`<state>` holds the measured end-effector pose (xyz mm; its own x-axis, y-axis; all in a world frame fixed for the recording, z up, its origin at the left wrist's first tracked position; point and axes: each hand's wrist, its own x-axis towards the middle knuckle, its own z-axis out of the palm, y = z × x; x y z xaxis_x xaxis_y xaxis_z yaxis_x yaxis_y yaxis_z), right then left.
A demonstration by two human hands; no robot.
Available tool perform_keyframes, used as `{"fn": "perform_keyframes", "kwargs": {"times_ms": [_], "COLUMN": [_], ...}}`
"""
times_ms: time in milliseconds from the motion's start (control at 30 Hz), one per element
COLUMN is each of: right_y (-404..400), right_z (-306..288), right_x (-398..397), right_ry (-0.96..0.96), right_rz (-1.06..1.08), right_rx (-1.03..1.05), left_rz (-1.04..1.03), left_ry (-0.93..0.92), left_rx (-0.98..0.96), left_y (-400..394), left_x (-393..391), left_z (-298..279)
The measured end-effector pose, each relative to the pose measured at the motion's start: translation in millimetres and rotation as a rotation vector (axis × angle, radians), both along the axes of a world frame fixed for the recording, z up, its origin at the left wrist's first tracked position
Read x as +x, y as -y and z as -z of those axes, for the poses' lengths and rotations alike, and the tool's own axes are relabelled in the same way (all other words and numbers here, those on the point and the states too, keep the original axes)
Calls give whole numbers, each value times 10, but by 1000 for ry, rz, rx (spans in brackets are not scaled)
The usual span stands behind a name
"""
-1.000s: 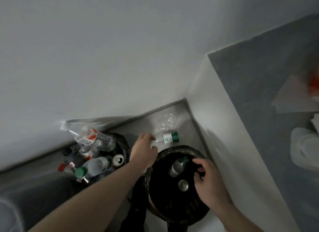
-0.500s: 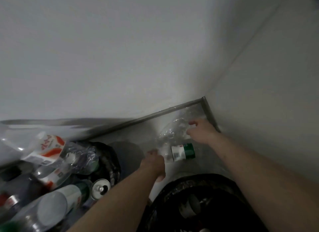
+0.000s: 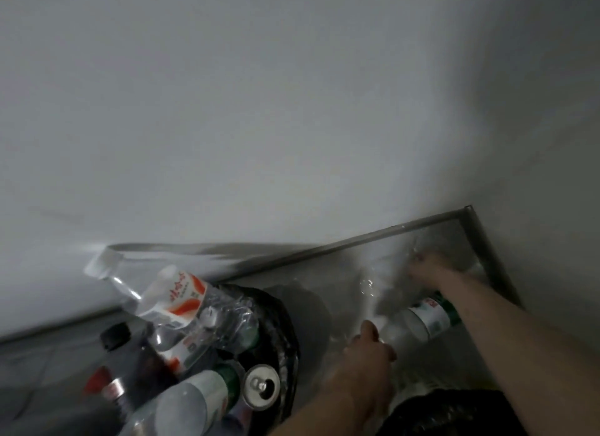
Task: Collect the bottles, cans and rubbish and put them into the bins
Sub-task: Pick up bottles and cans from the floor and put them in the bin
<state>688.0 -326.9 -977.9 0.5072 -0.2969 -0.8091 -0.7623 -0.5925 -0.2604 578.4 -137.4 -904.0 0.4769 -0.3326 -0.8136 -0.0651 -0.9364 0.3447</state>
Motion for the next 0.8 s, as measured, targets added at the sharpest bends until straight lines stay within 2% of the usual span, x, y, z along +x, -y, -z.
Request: {"fn": "perform_keyframes", "kwargs": {"times_ms": [100,167,367,467,633,800], "right_y": [-113,-122,-112,-92,-85,-71], "right_z": [-272,-713,-2560,-3330,-4051,-3978], "right_x": [-194,-356,-751,-993,-1607,-2141], "right_ry": [70,153,547,664,551,344], "right_rz": [70,131,366,487,478,327], "right_rx": [67,73,48,102,141,81], "left_rz": [-139,-186,-231,-268,-252,-176], "left_ry": [84,144,469,532,530,459], "left_rx": [-23,-38,-143,-135,40,212], "left_y": [-92,-139,-250,-493,-1053,-1335], "left_x": [-36,-55,100,243,414,500], "left_z": [-338,-721,-2269,-2984,-3628,-3603]}}
